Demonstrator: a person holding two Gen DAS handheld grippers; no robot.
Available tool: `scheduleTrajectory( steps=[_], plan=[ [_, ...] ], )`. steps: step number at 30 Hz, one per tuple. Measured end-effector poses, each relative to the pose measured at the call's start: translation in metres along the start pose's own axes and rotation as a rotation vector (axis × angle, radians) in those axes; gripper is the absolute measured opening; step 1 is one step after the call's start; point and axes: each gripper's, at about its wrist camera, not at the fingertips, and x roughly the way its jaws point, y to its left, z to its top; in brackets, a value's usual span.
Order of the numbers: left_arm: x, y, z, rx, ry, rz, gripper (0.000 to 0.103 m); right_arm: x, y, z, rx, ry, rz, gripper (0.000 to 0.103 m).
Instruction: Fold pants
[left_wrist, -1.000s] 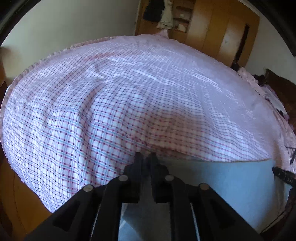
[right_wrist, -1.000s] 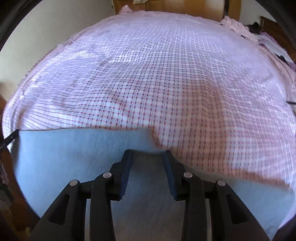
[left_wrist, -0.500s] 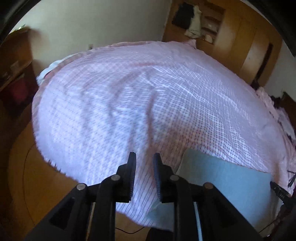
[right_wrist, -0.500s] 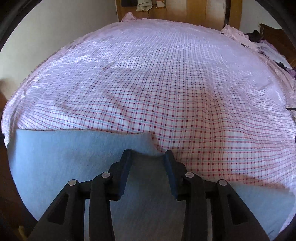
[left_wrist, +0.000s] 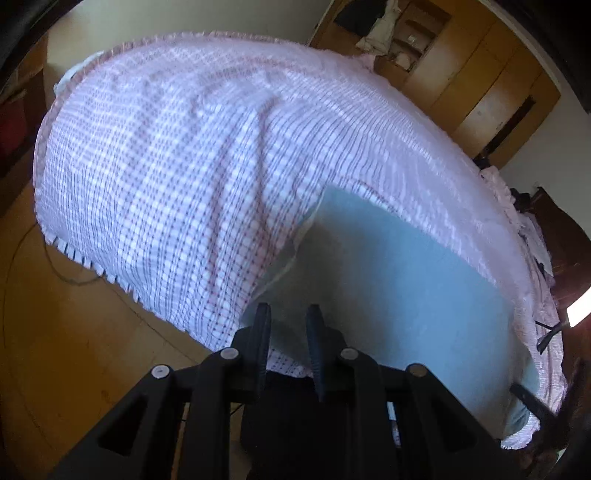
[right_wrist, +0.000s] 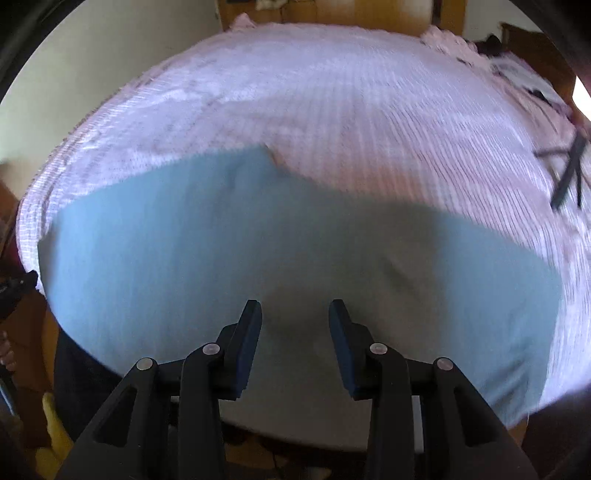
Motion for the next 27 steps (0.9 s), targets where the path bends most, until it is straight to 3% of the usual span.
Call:
scheduleTrajectory(
  steps=[7, 16, 24, 26, 27],
  plan=[
    [0.008, 0.003, -0.004, -0.029, 0.017, -0.011, 0.02, 0.015, -0.014, -0.018, 0.057, 0.051, 0.0, 0.031],
    [0.014, 0.01, -0.012, -0.064, 0.039, -0.022, 0.02, 0.018, -0.015, -0.019, 0.055, 0.047, 0.0, 0.033],
    [0.035, 0.011, 0.002, -0.09, 0.059, -0.026, 0.021, 0.023, -0.015, -0.019, 0.055, 0.035, 0.002, 0.035],
    [0.036, 0.011, 0.004, -0.096, 0.058, -0.035, 0.02, 0.023, -0.015, -0.02, 0.057, 0.029, 0.006, 0.035],
    [0.037, 0.012, 0.005, -0.099, 0.055, -0.045, 0.013, 0.024, -0.015, -0.02, 0.058, 0.027, 0.007, 0.035]
  ],
)
